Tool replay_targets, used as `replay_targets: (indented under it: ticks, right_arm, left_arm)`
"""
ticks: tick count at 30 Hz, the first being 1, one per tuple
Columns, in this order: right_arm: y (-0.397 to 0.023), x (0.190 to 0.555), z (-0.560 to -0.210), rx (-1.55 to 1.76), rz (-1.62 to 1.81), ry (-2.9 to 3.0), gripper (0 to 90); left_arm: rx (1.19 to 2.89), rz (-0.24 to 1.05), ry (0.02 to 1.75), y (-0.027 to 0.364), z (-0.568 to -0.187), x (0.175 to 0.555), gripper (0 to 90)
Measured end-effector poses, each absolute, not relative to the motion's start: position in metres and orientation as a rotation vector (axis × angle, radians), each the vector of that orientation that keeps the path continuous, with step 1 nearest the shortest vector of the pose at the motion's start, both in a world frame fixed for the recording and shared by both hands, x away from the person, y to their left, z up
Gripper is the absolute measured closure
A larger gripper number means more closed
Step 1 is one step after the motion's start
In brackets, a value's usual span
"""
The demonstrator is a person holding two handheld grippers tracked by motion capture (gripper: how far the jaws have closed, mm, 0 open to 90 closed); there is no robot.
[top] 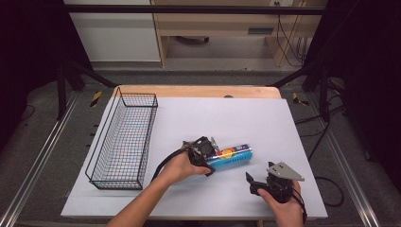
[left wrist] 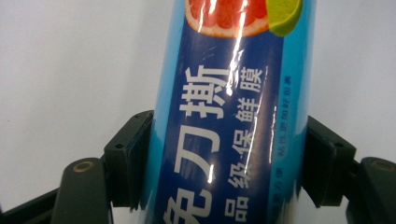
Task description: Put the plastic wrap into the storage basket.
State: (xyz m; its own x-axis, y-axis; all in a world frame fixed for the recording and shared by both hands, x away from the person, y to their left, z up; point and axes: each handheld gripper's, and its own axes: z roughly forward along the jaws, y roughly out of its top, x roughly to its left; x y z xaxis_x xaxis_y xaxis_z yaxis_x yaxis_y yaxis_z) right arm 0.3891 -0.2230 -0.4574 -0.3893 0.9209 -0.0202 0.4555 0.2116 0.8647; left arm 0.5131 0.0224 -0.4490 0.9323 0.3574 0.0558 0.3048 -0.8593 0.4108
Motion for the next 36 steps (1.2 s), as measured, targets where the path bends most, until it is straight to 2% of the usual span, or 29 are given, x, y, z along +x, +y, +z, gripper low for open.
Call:
replay_targets:
  ticks: [20, 36]
  right_arm:
    - [-0.225, 0.389, -0.457, 1.282, 1.103, 1.935, 10.5]
    - [-0.224, 0.389, -0.457, 1.29, 1.116, 1.935, 10.5]
  left_arm:
    - [2.607, 0.158, 0.555, 0.032, -0.438, 0.513, 30.4]
    - [2.549, 0.252, 0.517, 0.038, -0.412, 0.505, 31.3]
